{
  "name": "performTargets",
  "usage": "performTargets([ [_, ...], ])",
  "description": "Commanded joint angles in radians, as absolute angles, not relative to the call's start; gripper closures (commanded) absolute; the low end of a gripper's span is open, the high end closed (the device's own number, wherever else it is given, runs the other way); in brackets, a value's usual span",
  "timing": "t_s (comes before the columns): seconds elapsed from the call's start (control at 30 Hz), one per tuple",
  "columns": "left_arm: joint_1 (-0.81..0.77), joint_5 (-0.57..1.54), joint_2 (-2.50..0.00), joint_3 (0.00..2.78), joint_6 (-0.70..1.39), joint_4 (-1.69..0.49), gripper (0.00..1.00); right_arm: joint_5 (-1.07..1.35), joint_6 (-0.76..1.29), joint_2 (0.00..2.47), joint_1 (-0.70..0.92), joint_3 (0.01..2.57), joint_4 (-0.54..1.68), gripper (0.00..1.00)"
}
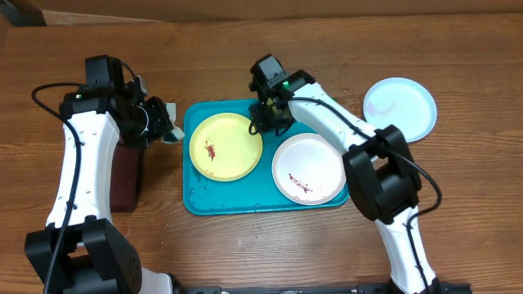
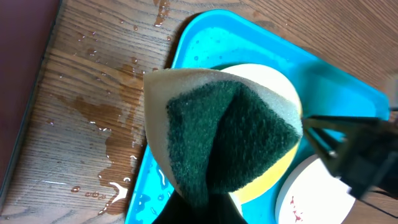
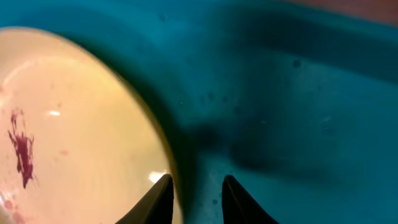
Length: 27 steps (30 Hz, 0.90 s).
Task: Clean dirty plates on tray and stack at the side
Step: 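Bring the sponge with the left gripper onto the yellow plate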
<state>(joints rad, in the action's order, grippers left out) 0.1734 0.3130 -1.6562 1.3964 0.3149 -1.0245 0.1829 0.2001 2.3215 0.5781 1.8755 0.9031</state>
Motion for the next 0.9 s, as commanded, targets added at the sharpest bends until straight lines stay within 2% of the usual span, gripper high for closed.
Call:
performTargets([
  [0.0,0.169,0.311,-1.662,1.393,0.322,-1.027,0.96,0.184,0.186,2.344,0.597,1.869,0.915,0.73],
  [0.4,0.167,0.332,-1.662,1.393,0.323,-1.026,0.96,0.181,0.226,2.344,0.602,1.869,0.987,0.73],
  [0.5,0.152,0.352,-1.663,1.391,0.336,-1.019,0.96,0.188,0.268,2.344,0.603,1.869,0.991,0.85],
  [0.67,0.104,0.351,-1.663,1.356,0.357,-0.959,0.96,0.212,0.286,2.344,0.602,1.869,0.994,0.96],
  [0.87,0.019,0.345,-1.663,1.290,0.411,-0.847,0.96,0.220,0.323,2.344,0.603,1.869,1.021,0.96],
])
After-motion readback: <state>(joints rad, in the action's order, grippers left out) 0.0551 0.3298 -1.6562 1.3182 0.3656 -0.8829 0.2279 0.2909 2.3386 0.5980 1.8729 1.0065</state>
